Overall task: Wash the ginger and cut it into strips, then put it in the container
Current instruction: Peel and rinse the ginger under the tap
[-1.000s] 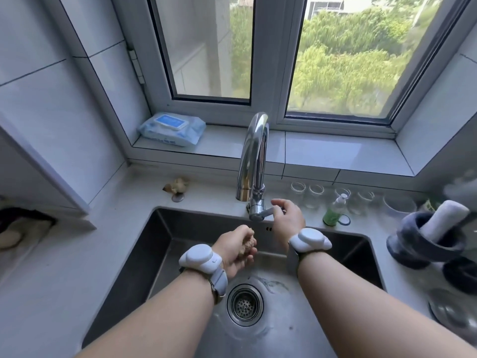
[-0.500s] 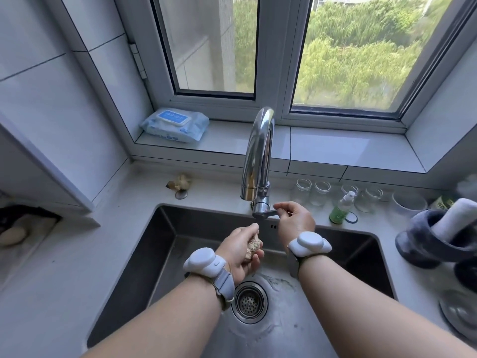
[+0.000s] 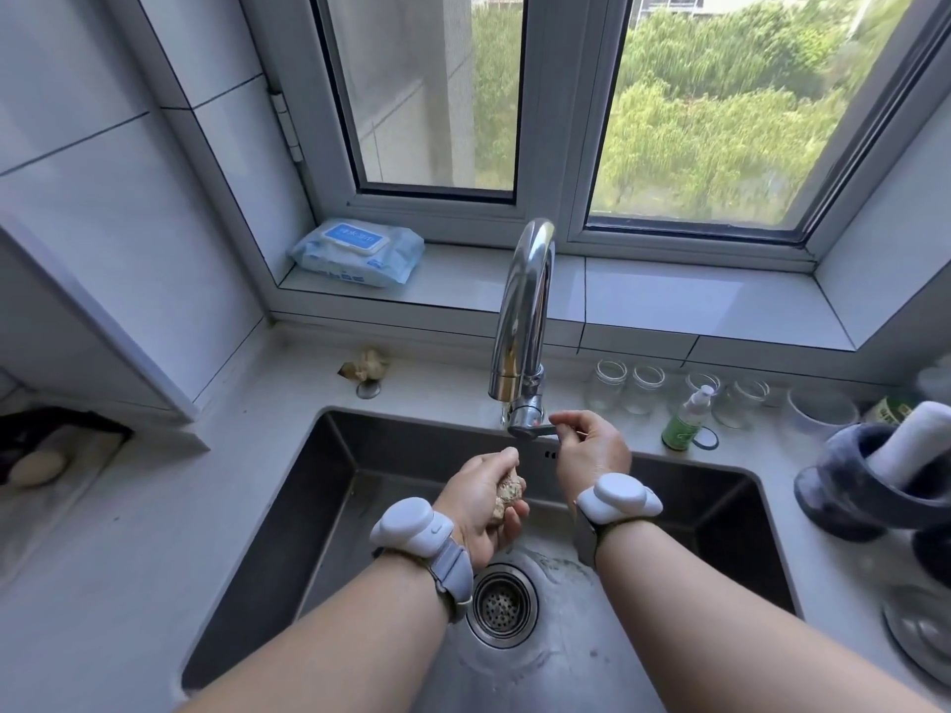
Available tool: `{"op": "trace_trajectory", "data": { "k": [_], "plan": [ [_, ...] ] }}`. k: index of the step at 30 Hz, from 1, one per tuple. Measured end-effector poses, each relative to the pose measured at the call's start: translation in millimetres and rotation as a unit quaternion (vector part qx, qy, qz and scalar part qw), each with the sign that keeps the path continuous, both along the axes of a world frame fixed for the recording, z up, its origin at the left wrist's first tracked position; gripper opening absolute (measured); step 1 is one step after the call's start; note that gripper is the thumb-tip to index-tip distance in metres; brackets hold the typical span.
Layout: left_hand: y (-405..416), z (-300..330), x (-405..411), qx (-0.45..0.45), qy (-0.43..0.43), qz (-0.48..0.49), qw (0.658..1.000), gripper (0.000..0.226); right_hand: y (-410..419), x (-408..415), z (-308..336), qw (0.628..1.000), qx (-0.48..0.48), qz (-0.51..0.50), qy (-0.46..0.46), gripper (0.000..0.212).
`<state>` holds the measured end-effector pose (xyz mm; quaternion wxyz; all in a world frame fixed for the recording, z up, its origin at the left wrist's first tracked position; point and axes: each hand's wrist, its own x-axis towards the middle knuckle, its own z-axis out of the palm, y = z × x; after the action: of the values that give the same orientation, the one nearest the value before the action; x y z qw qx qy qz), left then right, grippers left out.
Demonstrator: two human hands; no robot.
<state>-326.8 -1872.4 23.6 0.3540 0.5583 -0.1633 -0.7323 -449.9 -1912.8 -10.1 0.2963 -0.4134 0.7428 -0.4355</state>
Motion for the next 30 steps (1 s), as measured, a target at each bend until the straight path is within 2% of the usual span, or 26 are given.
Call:
{"op": "trace_trajectory", "data": {
  "k": [8, 10, 13, 15, 17, 19, 23, 27, 29, 30],
  "plan": [
    [1.4, -1.3, -0.7, 0.009, 0.013, -0.005, 1.000, 0.019, 6.3, 2.1, 0.9, 1.000, -0.006, 0.002, -0.010, 0.016],
    [0.8, -4.5, -0.5, 0.007, 0.005, 0.001, 1.000, 0.021, 11.4, 6.2, 4.0, 0.999, -0.019, -0.038, 0.011, 0.020],
    [-1.1, -9.7, -0.1, -0.008, -0.009, 0.027, 1.000, 0.007, 22.6, 12.5, 5.6, 0.993, 0.009, -0.114, -0.017, 0.016],
    [-0.8, -12.4, 0.2, -0.025, -0.013, 0.035, 0.999, 0.019, 31.1, 21.0, 2.0, 0.993, 0.065, -0.062, -0.078, 0.015],
    [1.6, -14.4, 0.8, -0.034, -0.026, 0.035, 0.998, 0.027, 40.4, 32.6, -3.3, 0.977, 0.116, 0.047, -0.175, 0.027],
    [4.9, -14.6, 3.5, -0.028, -0.061, 0.035, 0.997, 0.036, 51.3, 42.6, -2.1, 0.943, 0.148, 0.131, -0.268, 0.029],
    [7.0, -18.6, 15.3, -0.007, -0.099, 0.033, 0.995, 0.056, 62.2, 43.4, 6.0, 0.859, 0.159, 0.199, -0.444, 0.026],
    [7.8, -19.9, 25.3, -0.009, -0.131, 0.030, 0.991, 0.062, 63.2, 39.3, 14.9, 0.817, 0.150, 0.248, -0.499, 0.035],
    [5.4, -18.3, 26.2, -0.029, -0.164, 0.013, 0.986, 0.062, 64.0, 44.3, 21.1, 0.827, 0.133, 0.251, -0.485, 0.031],
    [4.4, -15.7, 25.6, -0.041, -0.186, 0.005, 0.982, 0.061, 62.7, 47.9, 22.9, 0.855, 0.123, 0.246, -0.439, 0.025]
  ]
}}
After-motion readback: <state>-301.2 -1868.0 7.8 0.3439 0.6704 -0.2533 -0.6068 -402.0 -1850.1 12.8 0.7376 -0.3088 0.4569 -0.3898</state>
